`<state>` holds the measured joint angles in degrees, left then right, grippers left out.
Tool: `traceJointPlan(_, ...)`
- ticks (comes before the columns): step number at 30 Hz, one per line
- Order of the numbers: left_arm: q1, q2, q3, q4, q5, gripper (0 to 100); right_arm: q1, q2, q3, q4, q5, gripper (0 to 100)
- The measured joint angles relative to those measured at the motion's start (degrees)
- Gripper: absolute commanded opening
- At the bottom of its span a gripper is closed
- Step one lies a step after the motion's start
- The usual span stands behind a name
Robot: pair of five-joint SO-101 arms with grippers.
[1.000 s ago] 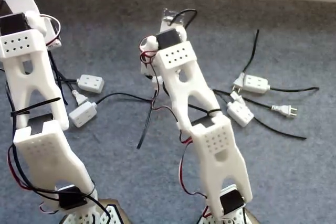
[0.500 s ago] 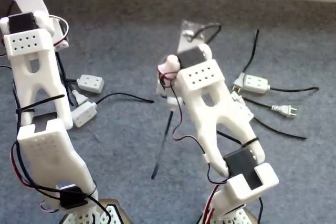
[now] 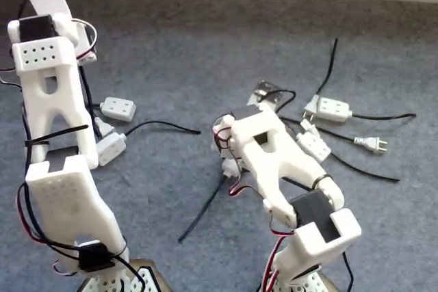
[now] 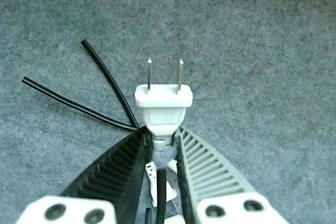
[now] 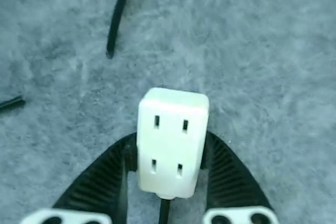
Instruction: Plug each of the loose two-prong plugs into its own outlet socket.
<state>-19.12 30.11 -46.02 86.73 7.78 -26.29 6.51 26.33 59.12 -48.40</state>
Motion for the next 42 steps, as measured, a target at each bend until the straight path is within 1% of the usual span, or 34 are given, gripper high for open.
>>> traceJointPlan(2,0.44,0.0,0.0,0.0,-0.18,1,0.0,0.0,0.0,-0.26,0.0,20.4)
traceJointPlan(4,1.05,0.0,0.0,0.09,-2.11,1,-0.09,0.0,0.0,-0.26,0.0,28.6)
traceJointPlan(6,2.02,0.0,0.0,1.32,-4.4,1,-0.18,0.09,-0.18,1.14,0.0,33.5)
traceJointPlan(9,4.4,0.0,0.0,4.22,-8.0,1,-0.18,0.09,-1.93,4.66,0.44,34.2)
traceJointPlan(10,5.36,0.0,0.0,5.45,-9.49,1,-0.09,0.18,-3.16,6.24,1.93,34.2)
traceJointPlan(14,9.85,0.0,0.0,10.46,-13.98,1,-0.09,0.18,-10.02,13.8,11.08,34.2)
traceJointPlan(19,13.27,0.0,0.0,12.75,-15.3,1,1.23,0.18,-20.48,24.0,20.13,34.2)
traceJointPlan(23,18.29,-2.2,0.0,13.36,-15.21,1,7.03,0.18,-29.89,31.21,21.98,34.2)
traceJointPlan(28,25.41,-10.81,2.11,13.36,-15.21,1,18.11,0.18,-39.3,38.59,22.24,34.2)
traceJointPlan(34,33.23,-20.75,12.48,13.36,-15.21,1,31.82,0.18,-41.85,39.3,23.12,34.2)
traceJointPlan(36,36.22,-24.44,16.62,12.66,-15.21,1,35.08,0.18,-41.93,39.3,26.73,34.2)
traceJointPlan(38,38.59,-28.48,21.1,10.29,-15.21,1,36.84,0.18,-41.93,39.3,32.09,34.2)
traceJointPlan(40,40.18,-32.88,26.55,6.68,-15.21,1,38.15,0.18,-41.93,39.3,36.66,34.2)
traceJointPlan(42,40.7,-37.19,33.23,1.32,-15.21,1,39.21,0.18,-41.93,39.3,39.12,34.2)
